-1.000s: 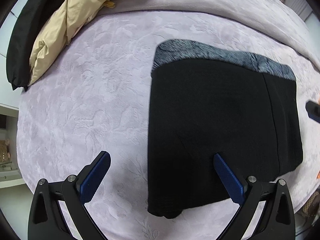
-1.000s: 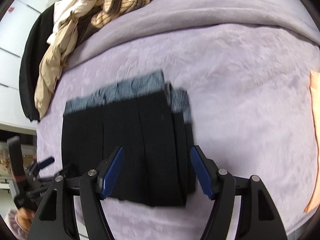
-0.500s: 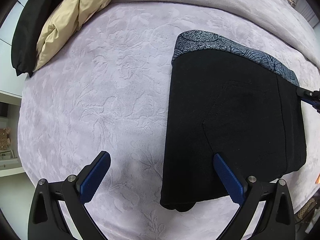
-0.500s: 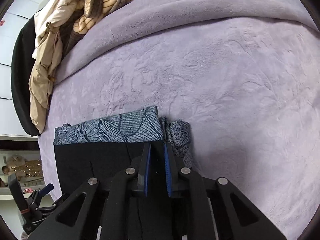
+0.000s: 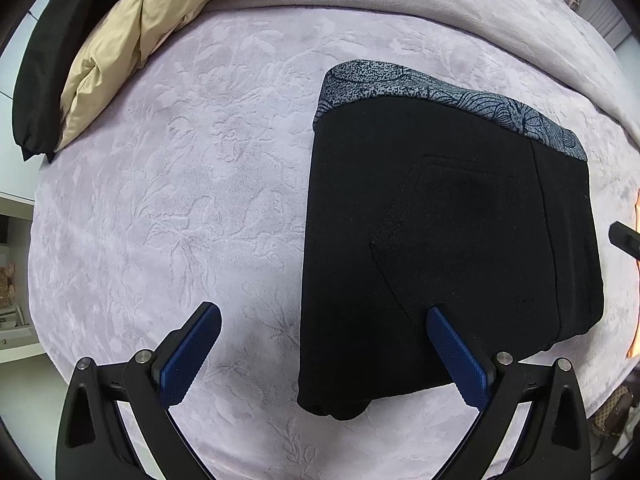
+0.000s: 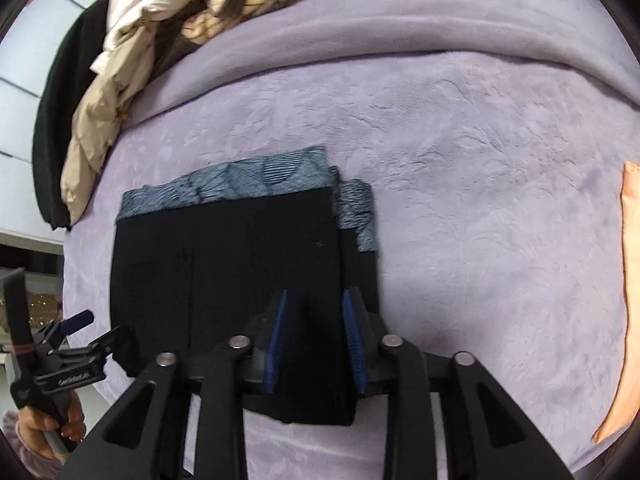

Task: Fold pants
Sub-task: 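Press the folded trousers flat with both grippers open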

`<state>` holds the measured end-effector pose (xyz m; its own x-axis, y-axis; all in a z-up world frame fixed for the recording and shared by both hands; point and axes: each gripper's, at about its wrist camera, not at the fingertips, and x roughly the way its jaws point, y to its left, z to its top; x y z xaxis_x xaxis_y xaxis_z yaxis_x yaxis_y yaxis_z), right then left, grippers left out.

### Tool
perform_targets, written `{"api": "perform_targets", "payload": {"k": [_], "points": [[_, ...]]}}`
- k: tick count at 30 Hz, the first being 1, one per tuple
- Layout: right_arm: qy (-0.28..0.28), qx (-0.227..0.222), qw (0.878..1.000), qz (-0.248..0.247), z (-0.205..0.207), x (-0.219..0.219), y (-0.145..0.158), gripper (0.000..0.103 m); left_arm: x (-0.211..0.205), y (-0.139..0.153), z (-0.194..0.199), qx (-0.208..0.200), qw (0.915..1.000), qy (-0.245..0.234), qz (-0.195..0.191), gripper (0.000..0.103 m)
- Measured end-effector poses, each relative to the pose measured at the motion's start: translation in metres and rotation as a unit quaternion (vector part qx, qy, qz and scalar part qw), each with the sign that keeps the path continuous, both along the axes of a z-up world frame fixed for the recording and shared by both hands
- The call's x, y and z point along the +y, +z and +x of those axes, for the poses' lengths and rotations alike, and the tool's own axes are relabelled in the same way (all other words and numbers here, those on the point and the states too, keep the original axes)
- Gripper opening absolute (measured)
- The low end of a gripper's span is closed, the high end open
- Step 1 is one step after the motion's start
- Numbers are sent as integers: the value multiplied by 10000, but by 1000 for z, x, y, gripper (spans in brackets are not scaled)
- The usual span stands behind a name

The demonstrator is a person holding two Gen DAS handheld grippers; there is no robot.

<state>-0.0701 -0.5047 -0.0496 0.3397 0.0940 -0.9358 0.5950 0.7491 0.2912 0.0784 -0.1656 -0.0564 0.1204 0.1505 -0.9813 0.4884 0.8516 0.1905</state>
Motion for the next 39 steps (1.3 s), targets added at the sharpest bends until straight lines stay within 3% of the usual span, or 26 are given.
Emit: {"api": "perform_targets", "payload": {"k": [2, 4, 6, 8, 20, 39], "points": [[201, -55, 9998, 34, 3, 16, 0, 56, 0, -1, 0, 14, 10000, 27, -16, 103], [401, 103, 9991, 59, 6, 27, -12, 60, -2, -2, -1, 23, 10000, 16, 21, 103], [478, 463, 9976, 209, 10, 32, -35, 60, -4, -3, -2, 28, 10000, 4, 29, 103], [444, 451, 9979, 165, 8, 32, -43, 60, -5, -3, -4, 35, 10000, -17, 25, 103], [455, 371, 9982, 156, 9, 35, -43, 67, -9, -9, -13, 69, 10000, -26, -16, 103], [435, 360, 9984, 103, 9, 36, -43, 67, -2, -6, -15, 79, 9999, -60, 31, 103]]}}
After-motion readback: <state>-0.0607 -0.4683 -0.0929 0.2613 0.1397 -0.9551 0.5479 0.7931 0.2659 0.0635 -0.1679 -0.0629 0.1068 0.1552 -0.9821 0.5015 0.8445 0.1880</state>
